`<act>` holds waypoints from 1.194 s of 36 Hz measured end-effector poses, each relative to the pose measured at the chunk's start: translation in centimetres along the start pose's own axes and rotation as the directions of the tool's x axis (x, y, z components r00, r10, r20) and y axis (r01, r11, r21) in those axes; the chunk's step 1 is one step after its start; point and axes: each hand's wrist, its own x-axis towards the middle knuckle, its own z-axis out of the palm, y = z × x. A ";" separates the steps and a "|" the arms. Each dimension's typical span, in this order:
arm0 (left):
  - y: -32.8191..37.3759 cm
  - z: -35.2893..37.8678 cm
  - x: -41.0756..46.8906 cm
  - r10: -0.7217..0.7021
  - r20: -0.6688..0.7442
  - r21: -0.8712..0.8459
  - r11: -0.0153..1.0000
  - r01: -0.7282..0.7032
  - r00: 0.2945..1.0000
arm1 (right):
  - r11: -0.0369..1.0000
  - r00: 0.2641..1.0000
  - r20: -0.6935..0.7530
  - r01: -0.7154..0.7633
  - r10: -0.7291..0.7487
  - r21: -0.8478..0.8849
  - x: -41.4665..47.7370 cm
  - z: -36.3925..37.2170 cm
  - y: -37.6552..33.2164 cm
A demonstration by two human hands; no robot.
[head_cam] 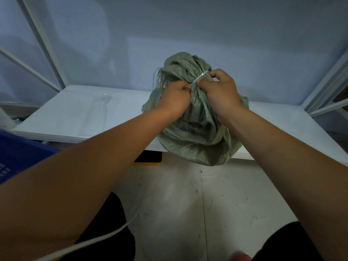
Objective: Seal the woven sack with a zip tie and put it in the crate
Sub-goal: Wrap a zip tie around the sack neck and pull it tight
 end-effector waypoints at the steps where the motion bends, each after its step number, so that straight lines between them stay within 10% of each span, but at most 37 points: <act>1: 0.0 -0.1 0.0 0.012 -0.014 -0.005 1.000 -0.012 1.000 | 1.000 1.000 0.004 0.002 -0.002 0.003 0.0 0.1 -0.1; 12: -0.1 0.3 0.6 -0.041 -0.091 -0.075 0.997 0.034 0.995 | 0.962 0.991 0.026 0.133 -0.131 -0.238 0.3 -0.6 0.3; 18: -0.7 0.0 0.3 0.130 -0.013 0.225 0.966 -0.124 0.991 | 0.874 0.954 0.021 0.283 -0.299 -0.396 -0.4 -1.4 0.9; 29: -1.1 -0.2 0.2 0.276 0.229 0.508 0.784 -0.357 0.933 | 0.899 0.994 0.041 0.108 -0.100 -0.424 0.3 -1.7 1.1; 43: 0.0 -0.4 -0.1 0.414 0.215 0.702 0.564 -0.435 0.884 | 0.885 0.991 0.021 0.125 -0.129 -0.448 0.1 -1.7 1.0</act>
